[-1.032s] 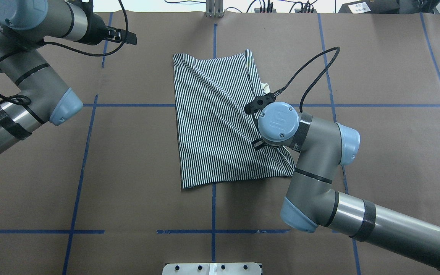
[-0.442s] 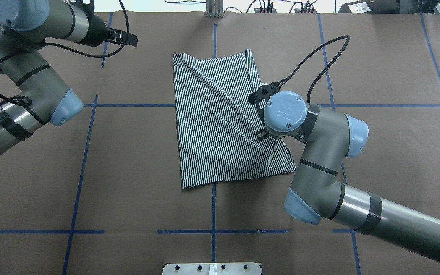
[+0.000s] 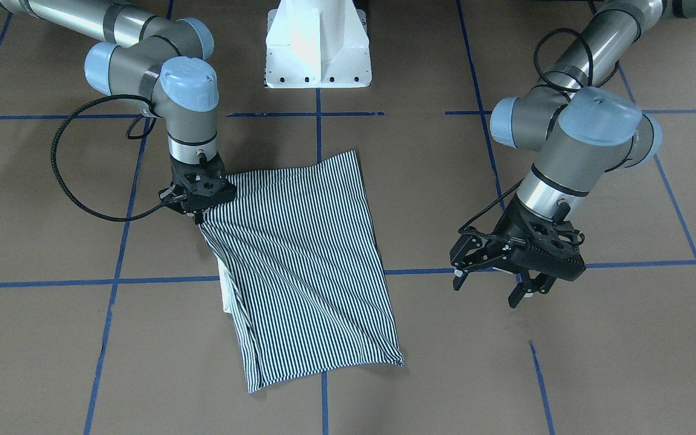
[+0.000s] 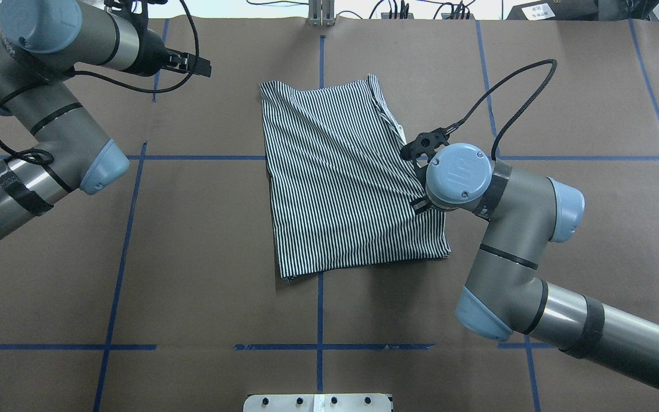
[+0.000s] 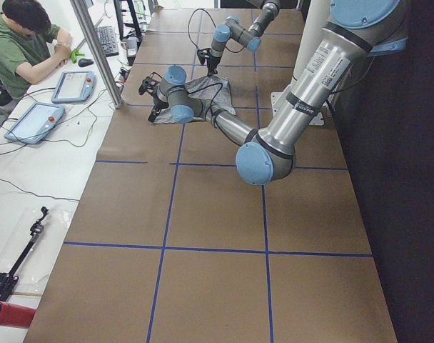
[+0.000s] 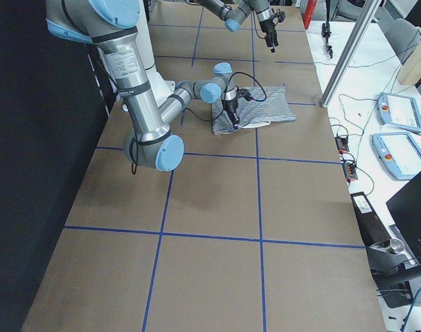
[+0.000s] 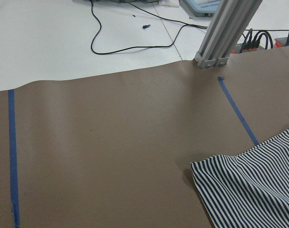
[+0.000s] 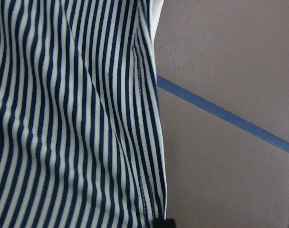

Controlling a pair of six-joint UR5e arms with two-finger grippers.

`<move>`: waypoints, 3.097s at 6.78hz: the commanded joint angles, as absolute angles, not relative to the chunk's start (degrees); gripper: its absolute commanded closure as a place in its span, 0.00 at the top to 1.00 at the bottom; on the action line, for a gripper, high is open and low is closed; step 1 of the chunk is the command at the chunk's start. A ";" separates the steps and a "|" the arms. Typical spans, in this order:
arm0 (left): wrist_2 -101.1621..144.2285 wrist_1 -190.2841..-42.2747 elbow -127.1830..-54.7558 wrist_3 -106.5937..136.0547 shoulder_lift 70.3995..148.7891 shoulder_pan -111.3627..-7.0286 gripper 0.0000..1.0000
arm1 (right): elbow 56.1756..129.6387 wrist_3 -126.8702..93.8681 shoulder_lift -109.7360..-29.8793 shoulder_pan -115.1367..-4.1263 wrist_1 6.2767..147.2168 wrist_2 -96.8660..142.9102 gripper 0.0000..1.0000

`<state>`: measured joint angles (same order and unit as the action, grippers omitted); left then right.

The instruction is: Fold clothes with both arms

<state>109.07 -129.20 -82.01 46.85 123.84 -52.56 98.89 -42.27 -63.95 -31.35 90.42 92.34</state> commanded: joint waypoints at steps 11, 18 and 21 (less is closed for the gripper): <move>109.25 -129.11 -82.09 46.93 124.01 -52.21 1.00 | 74.18 -43.07 -46.67 -41.22 81.65 97.91 1.00; 109.25 -129.11 -82.26 47.55 124.19 -51.42 1.00 | 70.75 -30.58 -51.16 -49.64 81.48 100.96 1.00; 108.55 -128.15 -90.23 60.22 123.14 -45.12 1.00 | 81.34 -43.53 -56.04 -51.68 72.81 112.31 1.00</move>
<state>109.07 -128.36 -86.75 52.87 123.68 -48.52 76.15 -36.62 -52.72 -51.24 77.05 108.88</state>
